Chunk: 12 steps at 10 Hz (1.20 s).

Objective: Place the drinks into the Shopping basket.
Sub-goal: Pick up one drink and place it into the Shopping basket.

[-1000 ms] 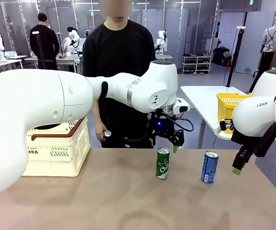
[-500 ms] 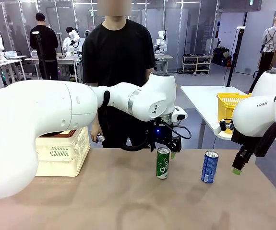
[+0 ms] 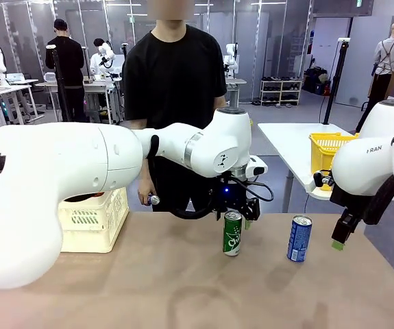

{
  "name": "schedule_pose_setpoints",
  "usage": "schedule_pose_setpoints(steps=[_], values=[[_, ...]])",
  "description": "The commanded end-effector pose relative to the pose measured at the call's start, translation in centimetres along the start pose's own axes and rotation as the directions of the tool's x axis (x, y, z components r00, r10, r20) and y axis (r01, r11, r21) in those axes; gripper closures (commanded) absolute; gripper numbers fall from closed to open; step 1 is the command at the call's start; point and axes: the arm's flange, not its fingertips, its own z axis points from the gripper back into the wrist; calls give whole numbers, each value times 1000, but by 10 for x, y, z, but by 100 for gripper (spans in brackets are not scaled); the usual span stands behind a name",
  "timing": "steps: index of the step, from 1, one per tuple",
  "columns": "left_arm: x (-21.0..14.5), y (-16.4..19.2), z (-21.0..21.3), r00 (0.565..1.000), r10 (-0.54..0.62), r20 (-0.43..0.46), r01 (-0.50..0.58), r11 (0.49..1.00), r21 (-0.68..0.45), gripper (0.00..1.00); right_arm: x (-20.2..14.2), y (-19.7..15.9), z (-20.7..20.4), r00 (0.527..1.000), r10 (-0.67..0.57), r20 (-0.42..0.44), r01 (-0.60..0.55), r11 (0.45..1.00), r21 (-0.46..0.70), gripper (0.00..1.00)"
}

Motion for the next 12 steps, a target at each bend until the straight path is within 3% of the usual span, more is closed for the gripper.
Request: schedule_pose_setpoints(steps=[1, 2, 3, 11, 12], values=[[17, -6, 2, 999, 29, -17, -30, 999, -22, 0, -1, 0, -1, 1000, -1, -2, 1, 1000, 0, 19], [17, -7, 1, 999, 25, -25, -25, 999, -26, 0, -1, 0, -1, 1000, -1, -2, 1, 1000, 0, 19], [16, -7, 1, 1000, 23, -22, -23, 999, -22, 7, -1, 0, -1, 1000, -1, -2, 1, 1000, 0, 19], [15, -6, -1, 998, 33, -48, -34, 999, -15, 76, -1, 0, -1, 1000, -1, -2, 1, 1000, 0, 19], [10, -9, 9, 998, 35, -53, -37, 999, -29, 70, -1, 0, -1, 1000, -1, -2, 1, 1000, 0, 19]])
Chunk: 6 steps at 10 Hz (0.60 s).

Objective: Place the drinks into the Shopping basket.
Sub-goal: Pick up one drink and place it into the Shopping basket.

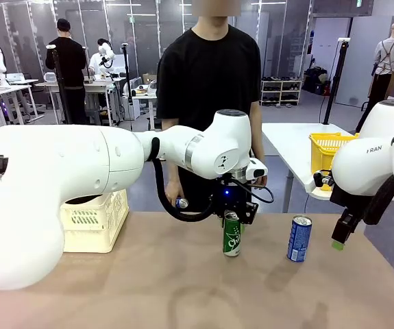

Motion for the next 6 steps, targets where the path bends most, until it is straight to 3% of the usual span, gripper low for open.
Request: schedule_pose_setpoints(steps=[1, 3, 6], values=[[6, -9, 27, 999, 23, -45, -24, 1000, -13, 70, -1, 0, -1, 1000, -1, -2, 1, 1000, 0, 19], [0, -5, 61, 997, 13, -76, -17, 999, -49, 70, -1, 0, -1, 1000, -1, -2, 1, 1000, 0, 19], [-6, -4, 119, 1000, -14, -19, 14, 1000, -8, 70, -1, 0, -1, 1000, -1, -2, 1, 1000, 0, 19]])
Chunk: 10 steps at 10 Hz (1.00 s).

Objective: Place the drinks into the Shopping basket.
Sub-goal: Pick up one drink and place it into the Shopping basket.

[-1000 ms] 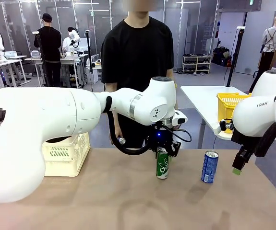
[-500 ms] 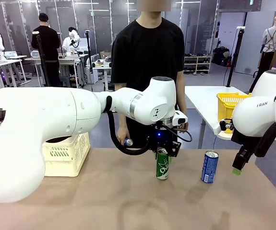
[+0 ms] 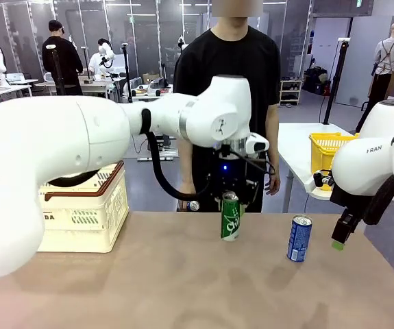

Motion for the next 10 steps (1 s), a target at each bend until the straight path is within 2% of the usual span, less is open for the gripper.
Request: schedule_pose_setpoints(steps=[1, 3, 6, 8, 9, 10], values=[[3, -5, 40, 999, -30, 15, 29, 999, 24, 70, -1, 0, 0, 1000, -1, -1, 1, 1000, 0, 19], [-8, -4, 79, 998, -57, 40, 55, 997, 55, 70, -1, 0, 0, 1000, -1, -1, 1, 1000, 0, 19], [-18, 6, 106, 996, -64, 66, 61, 997, 52, 70, -1, 0, 0, 1000, -1, -1, 1, 1000, 0, 19], [-22, 11, 106, 992, -111, 54, 109, 993, 42, 70, -1, 0, 0, 1000, -1, -1, 1, 1000, 0, 19], [-20, 4, 101, 995, -57, 76, 54, 998, 36, 70, -1, 0, 0, 1000, -1, -1, 1, 1000, 0, 19], [-20, 4, 101, 995, -57, 76, 54, 998, 36, 70, -1, 0, 0, 1000, -1, -1, 1, 1000, 0, 19]])
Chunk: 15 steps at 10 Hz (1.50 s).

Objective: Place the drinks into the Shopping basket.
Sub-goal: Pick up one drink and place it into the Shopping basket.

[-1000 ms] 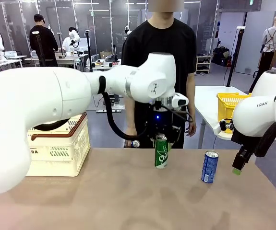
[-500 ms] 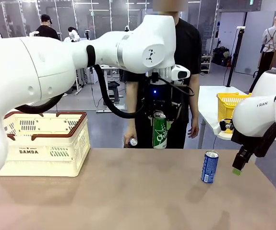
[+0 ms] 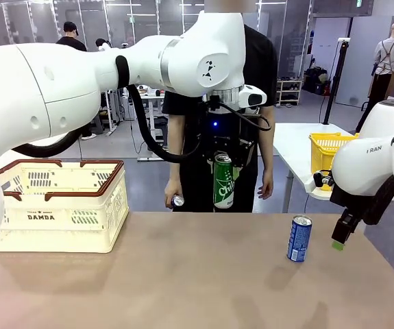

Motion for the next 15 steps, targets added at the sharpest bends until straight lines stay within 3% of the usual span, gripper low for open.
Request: schedule_pose_setpoints(steps=[1, 3, 4, 5, 10, 12, 15], values=[[0, -2, 5, 1000, 18, 10, -18, 1000, -4, 70, -1, 0, 0, 1000, -1, -1, 1, 1000, 0, 19], [0, -2, 5, 1000, 18, 10, -18, 1000, -4, 70, -1, 0, 0, 1000, -1, -1, 1, 1000, 0, 19], [0, -1, -2, 1000, 5, -3, -5, 1000, 0, 41, -1, 0, 0, 1000, -1, -1, 1, 1000, 0, 19], [0, 3, -2, 999, -32, 2, 32, 999, 8, 41, -1, 0, 0, 1000, -1, -1, 1, 1000, 0, 19], [-16, 102, 51, 975, 172, 140, -184, 980, 74, 41, -1, 0, 0, 1000, -1, -1, 1, 1000, 0, 19], [-29, 155, 67, 946, 276, 167, -290, 955, 66, 41, -1, 0, 0, 1000, -1, -1, 1, 1000, 0, 19], [-60, 240, 87, 870, 451, 198, -471, 880, 63, 41, -1, 0, 0, 1000, -1, -1, 1, 1000, 0, 19]])
